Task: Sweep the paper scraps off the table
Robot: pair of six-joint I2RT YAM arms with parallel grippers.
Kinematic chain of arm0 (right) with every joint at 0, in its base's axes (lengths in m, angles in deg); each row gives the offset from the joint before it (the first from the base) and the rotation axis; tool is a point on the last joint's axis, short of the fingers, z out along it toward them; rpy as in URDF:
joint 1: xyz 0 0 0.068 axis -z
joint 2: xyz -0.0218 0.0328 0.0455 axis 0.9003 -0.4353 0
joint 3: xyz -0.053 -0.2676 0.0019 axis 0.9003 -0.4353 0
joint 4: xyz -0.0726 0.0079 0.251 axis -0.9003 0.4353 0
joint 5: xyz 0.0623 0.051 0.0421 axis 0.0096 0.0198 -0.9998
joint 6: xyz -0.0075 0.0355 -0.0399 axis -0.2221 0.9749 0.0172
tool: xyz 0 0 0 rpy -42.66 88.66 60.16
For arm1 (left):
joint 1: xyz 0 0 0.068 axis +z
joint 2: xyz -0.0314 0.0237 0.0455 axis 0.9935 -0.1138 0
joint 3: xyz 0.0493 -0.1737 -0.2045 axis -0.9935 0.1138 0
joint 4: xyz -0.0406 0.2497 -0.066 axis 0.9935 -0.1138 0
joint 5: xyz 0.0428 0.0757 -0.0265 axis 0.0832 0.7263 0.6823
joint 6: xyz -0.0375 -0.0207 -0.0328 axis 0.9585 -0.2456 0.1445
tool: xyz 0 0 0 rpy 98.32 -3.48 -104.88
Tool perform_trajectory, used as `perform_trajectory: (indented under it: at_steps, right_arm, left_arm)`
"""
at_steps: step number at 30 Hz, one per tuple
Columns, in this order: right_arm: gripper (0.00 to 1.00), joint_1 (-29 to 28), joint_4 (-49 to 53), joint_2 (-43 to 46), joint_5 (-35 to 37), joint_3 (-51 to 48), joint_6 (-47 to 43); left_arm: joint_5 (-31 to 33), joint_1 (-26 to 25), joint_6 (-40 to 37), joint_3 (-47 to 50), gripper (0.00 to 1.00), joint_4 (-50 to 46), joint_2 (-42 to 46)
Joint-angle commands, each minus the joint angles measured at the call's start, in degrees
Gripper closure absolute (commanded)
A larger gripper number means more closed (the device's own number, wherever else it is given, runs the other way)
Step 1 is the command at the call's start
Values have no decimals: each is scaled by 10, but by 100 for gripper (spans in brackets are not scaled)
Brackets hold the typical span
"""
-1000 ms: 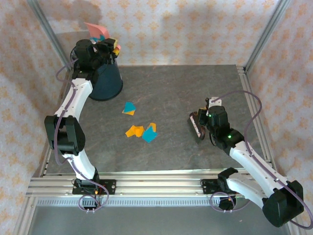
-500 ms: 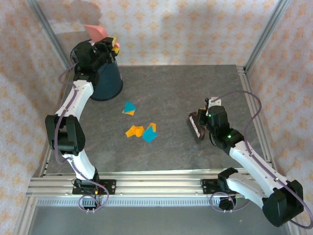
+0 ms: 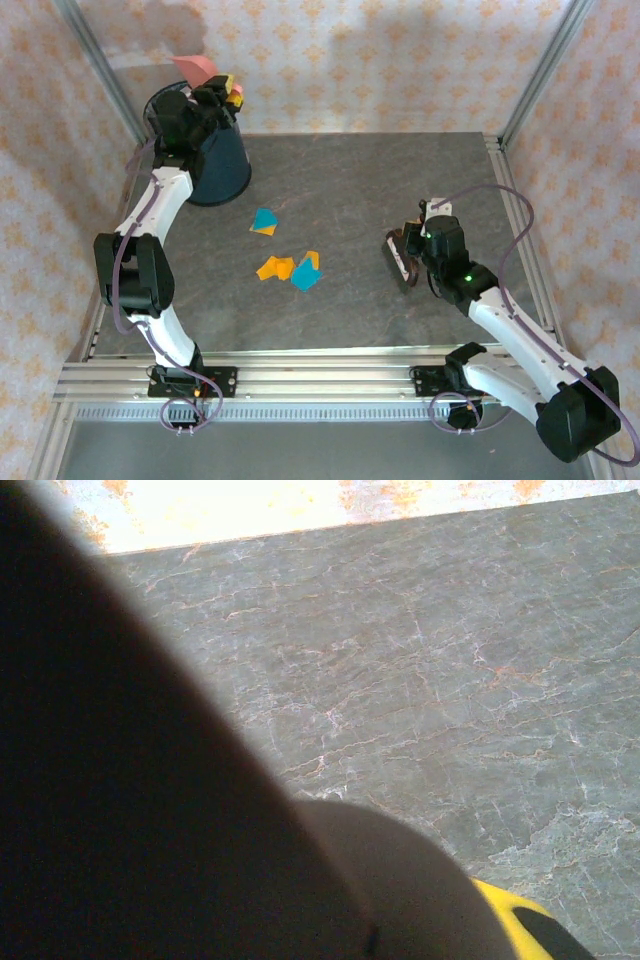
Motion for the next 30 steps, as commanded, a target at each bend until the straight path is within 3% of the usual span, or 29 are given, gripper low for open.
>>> perform_trajectory:
  at_steps: [1, 15, 22, 30]
  right_arm:
    - [100, -2, -13, 1, 1, 7, 8]
    - [100, -2, -17, 1, 6, 12, 18]
    - [100, -2, -12, 2, 11, 12, 20]
    - [100, -2, -18, 2, 13, 12, 23]
  left_arm:
    - [0, 2, -1, -5, 100, 34, 31]
    - [-57, 0, -257, -42, 100, -197, 69]
    - [-54, 0, -444, -88, 100, -376, 86]
    - [-2, -6, -635, -149, 100, -552, 111]
